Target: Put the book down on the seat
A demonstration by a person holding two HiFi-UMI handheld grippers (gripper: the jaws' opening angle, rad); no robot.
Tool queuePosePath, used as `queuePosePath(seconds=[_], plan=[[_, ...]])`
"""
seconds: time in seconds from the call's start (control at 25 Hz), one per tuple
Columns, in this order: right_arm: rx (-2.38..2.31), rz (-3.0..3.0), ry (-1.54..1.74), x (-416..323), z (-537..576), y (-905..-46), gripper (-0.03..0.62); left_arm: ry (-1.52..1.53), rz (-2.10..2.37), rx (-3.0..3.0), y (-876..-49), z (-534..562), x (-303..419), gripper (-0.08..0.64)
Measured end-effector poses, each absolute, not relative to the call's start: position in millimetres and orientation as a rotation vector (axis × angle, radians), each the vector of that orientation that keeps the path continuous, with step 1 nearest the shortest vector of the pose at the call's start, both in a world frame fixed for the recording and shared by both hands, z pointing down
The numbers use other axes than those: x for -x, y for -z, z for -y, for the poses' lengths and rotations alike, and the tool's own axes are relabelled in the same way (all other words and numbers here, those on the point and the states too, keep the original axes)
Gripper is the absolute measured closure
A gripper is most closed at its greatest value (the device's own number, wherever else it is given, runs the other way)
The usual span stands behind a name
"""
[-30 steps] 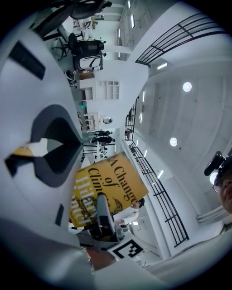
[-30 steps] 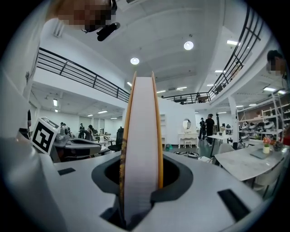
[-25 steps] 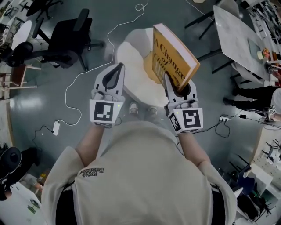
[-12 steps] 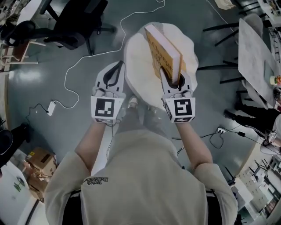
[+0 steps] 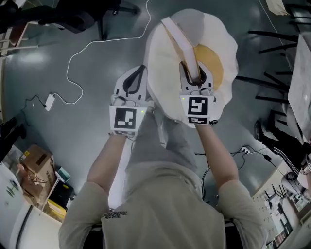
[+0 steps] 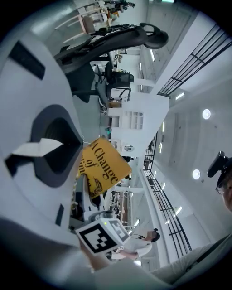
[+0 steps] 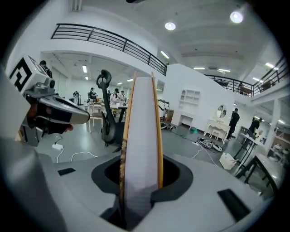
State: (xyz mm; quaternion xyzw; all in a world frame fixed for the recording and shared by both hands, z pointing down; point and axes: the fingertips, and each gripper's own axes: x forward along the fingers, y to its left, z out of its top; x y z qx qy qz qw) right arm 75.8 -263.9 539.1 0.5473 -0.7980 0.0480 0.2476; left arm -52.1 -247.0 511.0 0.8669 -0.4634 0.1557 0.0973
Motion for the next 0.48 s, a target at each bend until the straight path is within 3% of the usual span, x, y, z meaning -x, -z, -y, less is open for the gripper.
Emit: queuePosePath(seconds=[0.48], plan=[[-1.290,2.078,-0.014,-40,308,-706,0.448,-0.492,1.402,-2.478,-642,279,51,0.549]])
